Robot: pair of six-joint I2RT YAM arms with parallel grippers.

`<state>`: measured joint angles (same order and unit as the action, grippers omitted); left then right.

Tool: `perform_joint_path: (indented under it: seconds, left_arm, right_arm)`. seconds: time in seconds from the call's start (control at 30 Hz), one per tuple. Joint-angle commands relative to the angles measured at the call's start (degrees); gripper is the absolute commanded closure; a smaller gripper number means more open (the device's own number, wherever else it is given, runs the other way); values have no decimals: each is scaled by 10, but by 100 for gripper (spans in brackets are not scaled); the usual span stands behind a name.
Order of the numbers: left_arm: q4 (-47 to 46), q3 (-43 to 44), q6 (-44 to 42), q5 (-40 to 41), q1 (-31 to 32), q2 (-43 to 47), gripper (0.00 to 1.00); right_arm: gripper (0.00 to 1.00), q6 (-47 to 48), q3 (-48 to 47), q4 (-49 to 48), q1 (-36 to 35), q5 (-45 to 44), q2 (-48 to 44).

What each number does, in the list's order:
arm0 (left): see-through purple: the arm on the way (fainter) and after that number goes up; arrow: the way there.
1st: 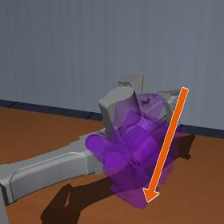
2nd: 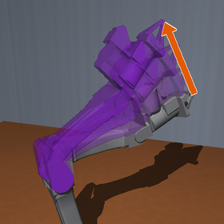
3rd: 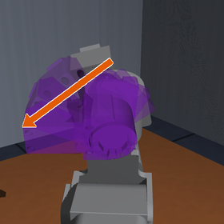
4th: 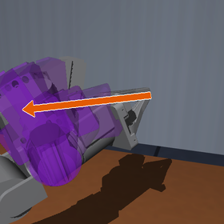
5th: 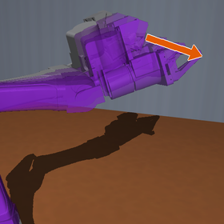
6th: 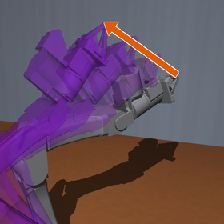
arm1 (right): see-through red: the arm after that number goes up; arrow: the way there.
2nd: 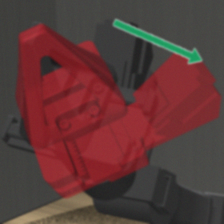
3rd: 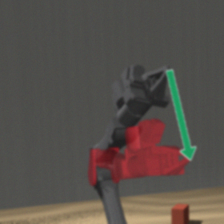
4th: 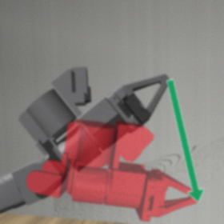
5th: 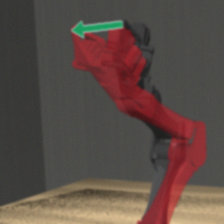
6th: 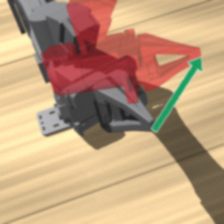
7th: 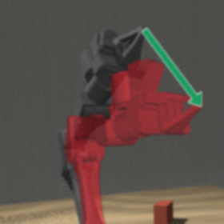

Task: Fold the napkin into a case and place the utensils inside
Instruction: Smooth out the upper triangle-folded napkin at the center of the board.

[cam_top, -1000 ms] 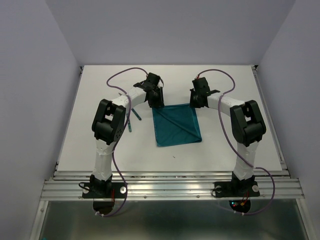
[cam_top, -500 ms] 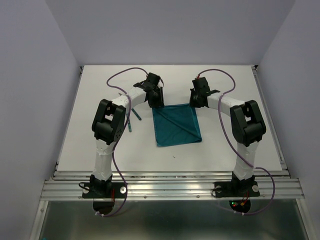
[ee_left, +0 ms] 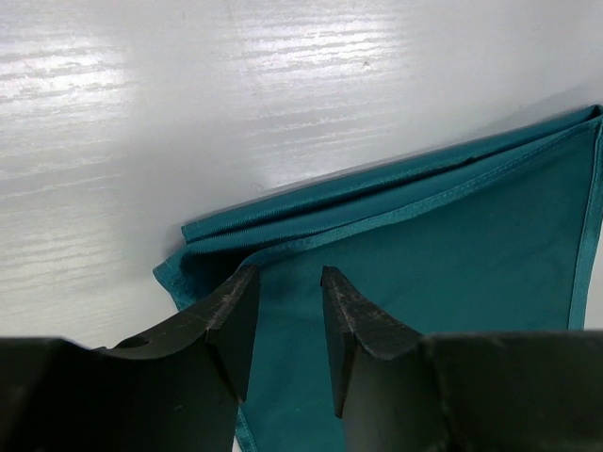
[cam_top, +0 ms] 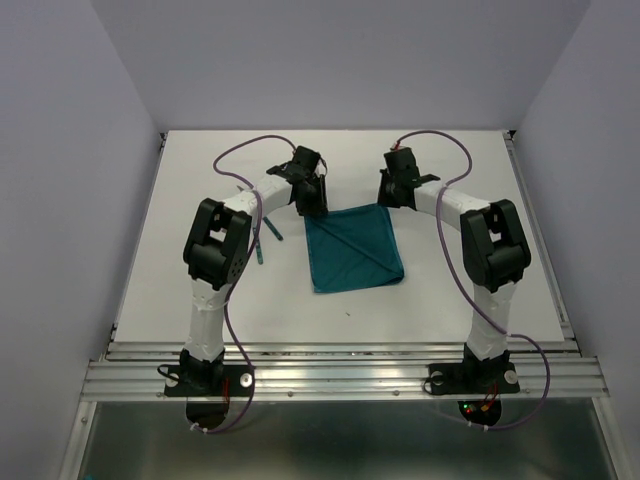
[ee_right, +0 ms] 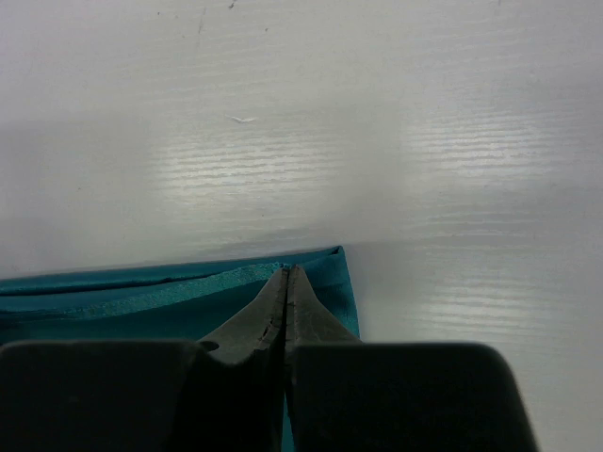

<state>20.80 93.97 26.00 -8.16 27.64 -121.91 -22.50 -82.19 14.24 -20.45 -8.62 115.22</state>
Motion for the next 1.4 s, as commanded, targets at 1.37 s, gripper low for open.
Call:
perform_joint_path:
  seconds: [1.37]
  left_arm:
    - [9,25,-21,36,-1,23,57]
  right_arm:
    - [71,-25,75,-14,-1,-23,-109]
